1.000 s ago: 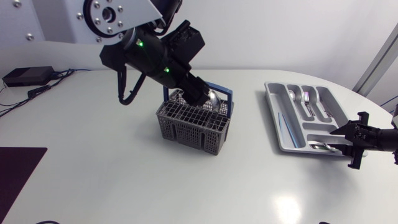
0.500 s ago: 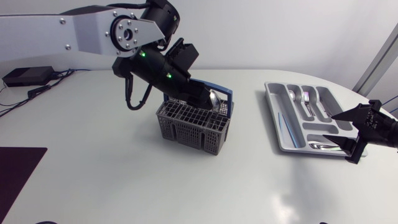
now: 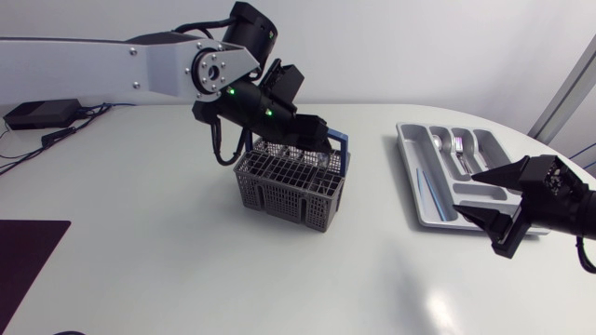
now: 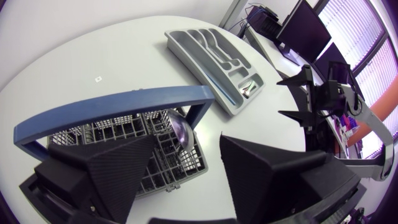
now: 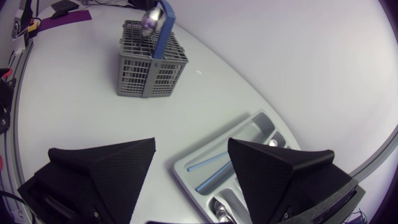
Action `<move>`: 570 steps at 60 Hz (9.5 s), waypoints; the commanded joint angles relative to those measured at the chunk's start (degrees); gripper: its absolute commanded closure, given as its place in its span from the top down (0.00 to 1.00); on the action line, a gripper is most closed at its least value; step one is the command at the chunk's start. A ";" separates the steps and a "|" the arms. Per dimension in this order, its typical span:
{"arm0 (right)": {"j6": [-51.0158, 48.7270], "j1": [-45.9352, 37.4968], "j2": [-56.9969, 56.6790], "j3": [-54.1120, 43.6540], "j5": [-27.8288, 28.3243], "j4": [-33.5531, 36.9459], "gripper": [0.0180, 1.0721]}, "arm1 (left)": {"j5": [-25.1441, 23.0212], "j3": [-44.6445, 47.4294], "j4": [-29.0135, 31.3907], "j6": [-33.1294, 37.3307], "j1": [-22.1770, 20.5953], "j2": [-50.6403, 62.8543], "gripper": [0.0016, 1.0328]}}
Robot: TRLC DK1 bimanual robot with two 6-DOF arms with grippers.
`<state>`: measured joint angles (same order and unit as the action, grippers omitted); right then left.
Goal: Unload the cutlery basket into the drawer organizer.
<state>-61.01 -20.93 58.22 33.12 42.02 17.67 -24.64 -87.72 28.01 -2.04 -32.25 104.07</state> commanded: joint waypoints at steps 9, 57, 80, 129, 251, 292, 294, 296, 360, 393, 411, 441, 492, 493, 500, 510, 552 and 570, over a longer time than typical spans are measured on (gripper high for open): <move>8.72 8.45 -10.32 -5.70 -2.82 1.31 0.80 | -0.58 0.10 -2.96 -3.49 0.08 2.10 0.63; 18.39 24.44 -13.92 -6.05 -11.26 0.43 0.80 | -0.32 3.52 -4.28 -4.11 -0.36 -6.86 0.12; 18.74 26.47 -12.86 -6.05 -12.31 -0.36 0.80 | -2.69 5.72 -4.54 -4.46 -0.62 -13.37 0.12; 21.11 28.84 -9.09 0.54 -9.24 2.02 0.80 | -14.73 10.03 -8.50 1.87 0.52 -23.56 0.11; 29.11 45.71 33.81 16.80 -8.89 -25.93 0.05 | 0.74 34.11 -45.68 -12.90 -0.97 -23.04 0.12; 26.65 46.59 38.90 15.22 -14.33 -29.27 0.05 | 3.90 33.41 -45.59 -12.55 -3.17 -30.95 0.12; 26.74 46.59 37.50 14.86 -14.16 -29.18 0.05 | 3.90 33.05 -44.97 -12.37 -3.17 -31.65 0.12; 26.82 46.59 35.56 14.34 -13.81 -28.75 0.05 | 3.90 32.70 -44.27 -11.93 -3.08 -32.53 0.12; 26.74 38.59 9.72 7.13 -9.15 -15.65 0.45 | -9.37 20.84 -20.89 2.04 -1.94 -34.90 0.11; 23.48 31.56 0.76 6.43 -6.16 0.35 0.80 | -24.14 6.16 -4.54 12.41 -5.54 -17.41 0.11; 27.09 34.55 -3.28 6.25 -2.03 0.61 0.79 | -30.82 3.52 -3.22 12.24 -5.72 -13.46 0.11; 27.53 40.09 -5.22 8.98 -0.89 2.72 0.24 | -35.12 3.26 -1.55 12.24 -5.10 -12.49 0.10; 28.23 38.33 -3.28 9.68 -5.98 4.48 0.05 | -26.86 6.42 -4.81 12.59 -1.59 -16.01 0.89; 28.41 37.98 -3.11 9.77 -6.42 4.48 0.05 | -25.45 7.13 -5.60 12.59 -1.59 -16.62 0.89; 32.01 37.19 -2.67 10.12 -10.47 2.02 0.05 | -12.45 14.25 -10.26 15.58 -4.66 -21.37 0.90; 40.27 35.17 -1.09 13.02 -13.81 -0.53 0.05 | 4.60 25.06 -20.10 19.97 -12.13 -24.79 0.89; 64.44 36.13 4.80 24.27 -24.00 0.43 0.05 | 46.88 29.01 -56.13 26.57 -27.25 -4.23 0.88; 68.13 36.13 7.35 26.55 -24.18 0.35 0.05 | 52.15 23.12 -62.46 24.02 -26.11 -0.45 0.86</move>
<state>4.75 14.94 64.97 57.98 18.11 18.04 26.52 -62.54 -32.86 23.31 -58.50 101.73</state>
